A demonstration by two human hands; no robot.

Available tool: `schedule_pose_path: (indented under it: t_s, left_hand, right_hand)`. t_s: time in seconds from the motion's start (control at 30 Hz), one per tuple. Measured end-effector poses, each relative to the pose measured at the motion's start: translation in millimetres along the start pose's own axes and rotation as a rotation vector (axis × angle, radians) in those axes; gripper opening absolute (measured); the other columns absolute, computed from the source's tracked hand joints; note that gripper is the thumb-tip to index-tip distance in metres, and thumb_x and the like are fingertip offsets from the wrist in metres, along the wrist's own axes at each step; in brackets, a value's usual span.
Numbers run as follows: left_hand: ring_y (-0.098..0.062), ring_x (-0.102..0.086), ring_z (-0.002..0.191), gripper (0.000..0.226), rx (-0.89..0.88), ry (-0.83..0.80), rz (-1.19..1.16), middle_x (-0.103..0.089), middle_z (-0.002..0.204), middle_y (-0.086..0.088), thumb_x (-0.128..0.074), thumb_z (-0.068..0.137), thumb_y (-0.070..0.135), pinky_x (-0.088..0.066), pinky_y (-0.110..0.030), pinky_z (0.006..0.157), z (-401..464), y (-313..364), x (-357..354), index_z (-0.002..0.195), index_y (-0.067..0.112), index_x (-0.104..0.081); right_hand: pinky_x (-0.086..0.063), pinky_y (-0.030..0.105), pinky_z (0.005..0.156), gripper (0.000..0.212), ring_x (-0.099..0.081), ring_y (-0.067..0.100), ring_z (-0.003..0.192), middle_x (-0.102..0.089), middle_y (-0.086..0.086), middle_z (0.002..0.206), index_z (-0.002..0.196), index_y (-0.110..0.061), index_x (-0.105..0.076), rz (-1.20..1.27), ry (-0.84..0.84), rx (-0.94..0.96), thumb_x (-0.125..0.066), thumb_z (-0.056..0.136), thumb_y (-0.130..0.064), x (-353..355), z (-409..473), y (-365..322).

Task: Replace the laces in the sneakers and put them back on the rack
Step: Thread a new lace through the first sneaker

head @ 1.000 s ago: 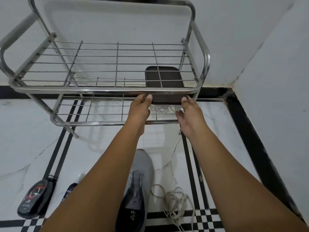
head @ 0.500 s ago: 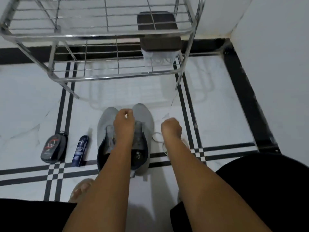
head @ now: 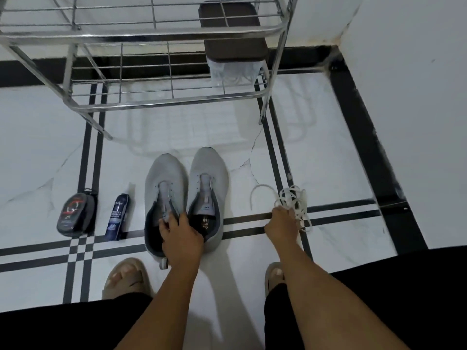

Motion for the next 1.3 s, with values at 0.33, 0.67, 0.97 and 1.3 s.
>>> schedule_pose_path:
  t_s: [0.33,0.67,0.97,1.3]
  left_hand:
    - [-0.040,-0.016,0.141,0.043,0.089,0.011,-0.126,-0.029,0.153,-0.015,-0.050,0.095,0.018,-0.041,-0.058,0.096,-39,13,-21,0.136,0.008,-0.046]
    - [-0.034,-0.025,0.138,0.041,0.179,-0.087,-0.218,-0.031,0.150,-0.012,-0.049,0.096,0.036,-0.035,-0.055,0.105,-61,11,-11,0.133,0.017,-0.050]
    - [-0.011,-0.048,0.119,0.035,-0.328,-0.072,-0.860,-0.051,0.131,0.005,-0.035,0.102,0.012,-0.036,-0.021,0.096,-101,112,114,0.131,0.018,-0.053]
    - [-0.013,-0.053,0.080,0.025,-0.520,-0.188,-0.776,-0.055,0.075,0.005,-0.045,0.100,0.022,-0.041,-0.023,0.069,-125,112,158,0.096,0.014,-0.068]
  right_hand:
    - [-0.031,0.041,0.092,0.020,-0.049,0.025,0.110,-0.066,0.002,0.085,0.087,-0.016,-0.067,0.159,0.332,-0.220,-0.061,0.080,0.002,23,-20,22]
    - [-0.050,0.033,0.071,0.019,-0.061,0.025,0.087,-0.063,0.005,0.095,0.111,-0.011,-0.057,0.737,0.399,-0.167,-0.045,0.096,-0.009,146,-25,-3]
    - [-0.041,0.020,0.056,0.017,-0.052,0.009,0.065,-0.065,0.000,0.081,0.099,-0.012,-0.073,0.322,-0.193,0.369,-0.069,0.083,-0.005,242,-130,-76]
    - [-0.045,0.026,0.071,0.016,-0.059,0.016,0.086,-0.069,0.001,0.097,0.087,-0.020,-0.068,0.515,0.324,0.370,-0.060,0.088,-0.006,295,-176,-36]
Point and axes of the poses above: each hand's wrist, its own z-axis towards the middle knuckle, its own x-axis out of the back of the hand, y = z × x, the point moved 6 cm from there along z, towards the middle knuckle
